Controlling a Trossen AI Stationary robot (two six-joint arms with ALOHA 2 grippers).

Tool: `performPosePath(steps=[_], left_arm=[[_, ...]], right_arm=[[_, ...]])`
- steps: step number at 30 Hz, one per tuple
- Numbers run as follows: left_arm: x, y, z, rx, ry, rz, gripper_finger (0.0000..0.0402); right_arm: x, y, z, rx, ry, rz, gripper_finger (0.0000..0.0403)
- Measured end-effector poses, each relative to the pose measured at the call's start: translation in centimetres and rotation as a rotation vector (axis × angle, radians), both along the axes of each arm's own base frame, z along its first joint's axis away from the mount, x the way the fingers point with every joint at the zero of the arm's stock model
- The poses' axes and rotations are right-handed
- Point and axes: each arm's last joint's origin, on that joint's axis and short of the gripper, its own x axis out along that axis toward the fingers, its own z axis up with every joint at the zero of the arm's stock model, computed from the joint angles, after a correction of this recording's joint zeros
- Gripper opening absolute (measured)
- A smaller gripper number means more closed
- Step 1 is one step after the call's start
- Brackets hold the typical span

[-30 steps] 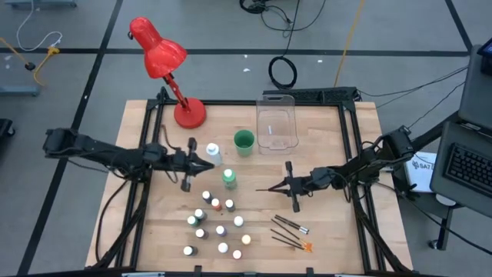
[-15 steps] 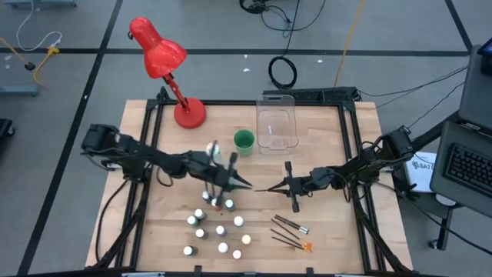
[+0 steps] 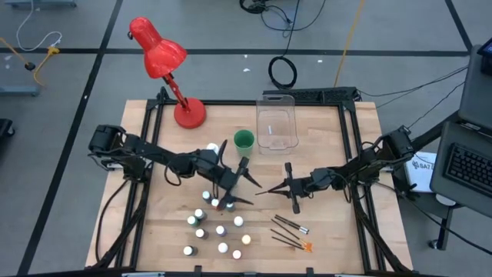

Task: Pick & Place Paint Supplies
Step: Put the orange paint brush into the green cup

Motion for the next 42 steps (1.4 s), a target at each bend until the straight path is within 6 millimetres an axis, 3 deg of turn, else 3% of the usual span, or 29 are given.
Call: performPosePath(steps=[5, 15, 26, 30, 38, 42], left_arm=[[-0.07, -0.17, 0.12, -0.003, -0.012, -0.037, 0.0277], [0.21, -0.12, 0.2, -0.021, -0.064, -0.005, 0.0209], [0.46, -0.03, 0.07, -0.047, -0.08, 0.035, 0.017], [0.49, 0.05, 0.05, -0.05, -0.076, 0.066, 0.0133], [0.5, 0.06, -0.04, -0.038, -0.071, 0.07, 0.0014], [0.53, 0.2, -0.16, -0.034, -0.06, 0.074, 0.0011]], right_arm=[[0.01, -0.04, 0.0, -0.006, -0.001, -0.004, 0.0], [0.09, -0.38, -0.01, -0.007, 0.0, -0.019, 0.0], [0.09, -0.39, -0.07, -0.006, 0.006, -0.019, 0.0], [0.09, -0.39, -0.07, -0.007, 0.006, -0.019, 0.0], [0.09, -0.38, -0.07, -0.006, 0.006, -0.018, 0.0], [0.09, -0.4, -0.13, -0.007, 0.013, -0.02, 0.0]])
